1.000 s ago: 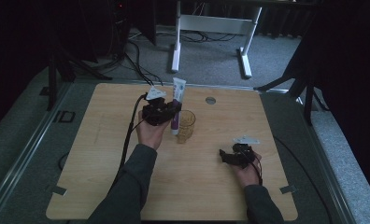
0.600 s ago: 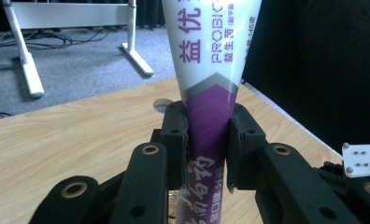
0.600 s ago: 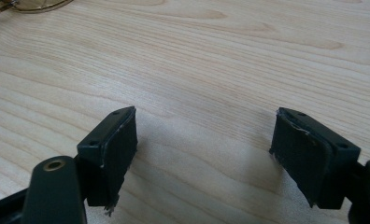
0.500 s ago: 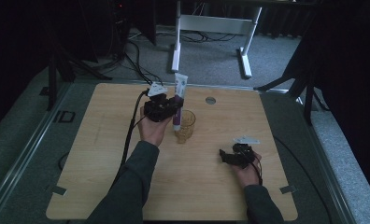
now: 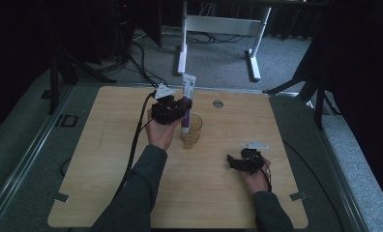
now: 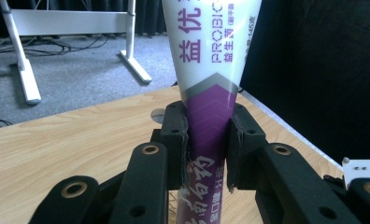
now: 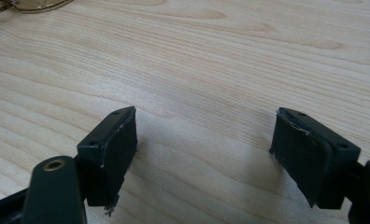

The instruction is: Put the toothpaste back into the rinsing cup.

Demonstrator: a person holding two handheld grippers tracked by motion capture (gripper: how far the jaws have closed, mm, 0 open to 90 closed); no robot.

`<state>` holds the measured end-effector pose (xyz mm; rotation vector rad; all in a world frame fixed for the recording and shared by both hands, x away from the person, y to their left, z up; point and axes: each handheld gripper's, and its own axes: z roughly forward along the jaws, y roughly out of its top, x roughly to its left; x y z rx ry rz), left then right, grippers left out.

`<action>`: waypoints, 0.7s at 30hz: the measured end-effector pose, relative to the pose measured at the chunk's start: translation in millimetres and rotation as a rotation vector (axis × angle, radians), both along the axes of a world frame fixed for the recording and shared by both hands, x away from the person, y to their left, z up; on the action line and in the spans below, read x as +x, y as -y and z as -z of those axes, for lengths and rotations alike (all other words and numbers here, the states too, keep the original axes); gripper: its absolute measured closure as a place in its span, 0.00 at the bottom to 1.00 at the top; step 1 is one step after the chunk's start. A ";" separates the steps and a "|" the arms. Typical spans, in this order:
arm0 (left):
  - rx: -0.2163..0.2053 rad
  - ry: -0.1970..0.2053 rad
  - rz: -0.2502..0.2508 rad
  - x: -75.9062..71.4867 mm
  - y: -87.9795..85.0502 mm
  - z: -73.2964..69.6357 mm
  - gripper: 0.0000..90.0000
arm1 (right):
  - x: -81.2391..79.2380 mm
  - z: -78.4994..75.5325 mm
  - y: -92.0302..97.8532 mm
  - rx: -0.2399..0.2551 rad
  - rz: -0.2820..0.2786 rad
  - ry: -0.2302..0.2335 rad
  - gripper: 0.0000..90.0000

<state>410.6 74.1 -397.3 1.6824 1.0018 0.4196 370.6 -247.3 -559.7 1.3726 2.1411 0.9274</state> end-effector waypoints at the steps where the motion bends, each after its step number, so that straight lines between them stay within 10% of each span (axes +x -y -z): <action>1: 0.000 0.003 -0.002 0.4 0.5 -0.2 0.80 | 0.0 0.0 0.0 0.000 0.000 0.000 0.25; 21: -0.038 0.016 -0.023 8.1 2.9 4.9 0.80 | 0.2 0.0 0.0 -0.001 -0.002 0.000 0.25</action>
